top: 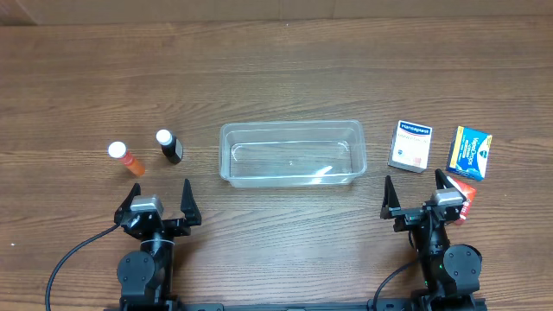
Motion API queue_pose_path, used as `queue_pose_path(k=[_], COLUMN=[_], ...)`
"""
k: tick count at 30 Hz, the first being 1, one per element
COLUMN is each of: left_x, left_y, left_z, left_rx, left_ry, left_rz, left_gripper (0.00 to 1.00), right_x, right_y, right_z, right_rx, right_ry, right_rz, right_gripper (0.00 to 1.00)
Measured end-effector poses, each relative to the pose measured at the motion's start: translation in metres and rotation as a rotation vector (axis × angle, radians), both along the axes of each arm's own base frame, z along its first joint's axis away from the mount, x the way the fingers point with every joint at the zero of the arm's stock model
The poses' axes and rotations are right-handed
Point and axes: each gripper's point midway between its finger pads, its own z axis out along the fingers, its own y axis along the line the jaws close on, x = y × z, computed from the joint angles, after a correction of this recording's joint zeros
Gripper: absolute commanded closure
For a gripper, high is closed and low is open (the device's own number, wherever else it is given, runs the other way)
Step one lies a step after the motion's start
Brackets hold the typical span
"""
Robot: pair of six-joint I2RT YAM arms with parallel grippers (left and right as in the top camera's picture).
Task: Pack container
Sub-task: 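Move the left gripper toward the black bottle with white cap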
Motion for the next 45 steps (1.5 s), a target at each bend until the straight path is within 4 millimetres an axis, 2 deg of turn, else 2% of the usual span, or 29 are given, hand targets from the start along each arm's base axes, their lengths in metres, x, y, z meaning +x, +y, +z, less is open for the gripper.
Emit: queue_pose_path(k=[33, 39, 41, 45], left_x=[0.000, 0.000, -0.003, -0.010], left_y=[0.000, 0.000, -0.002, -0.003], left_z=[0.000, 0.000, 0.005, 0.033], left_rx=[0.000, -0.045, -0.057, -0.065], left_ry=[0.000, 0.003, 0.015, 0.011], left_rz=[0.000, 0.002, -0.004, -0.013], left_gripper=[0.00, 0.00, 0.00, 0.00], right_x=[0.000, 0.000, -0.001, -0.004], right_y=[0.000, 0.000, 0.000, 0.000], right_z=[0.000, -0.002, 0.001, 0.021], right_rx=[0.000, 0.042, 0.069, 0.122], right_ry=[0.000, 0.014, 0.025, 0.031], right_rz=[0.000, -0.001, -0.003, -0.004], right_gripper=[0.00, 0.00, 0.00, 0.00])
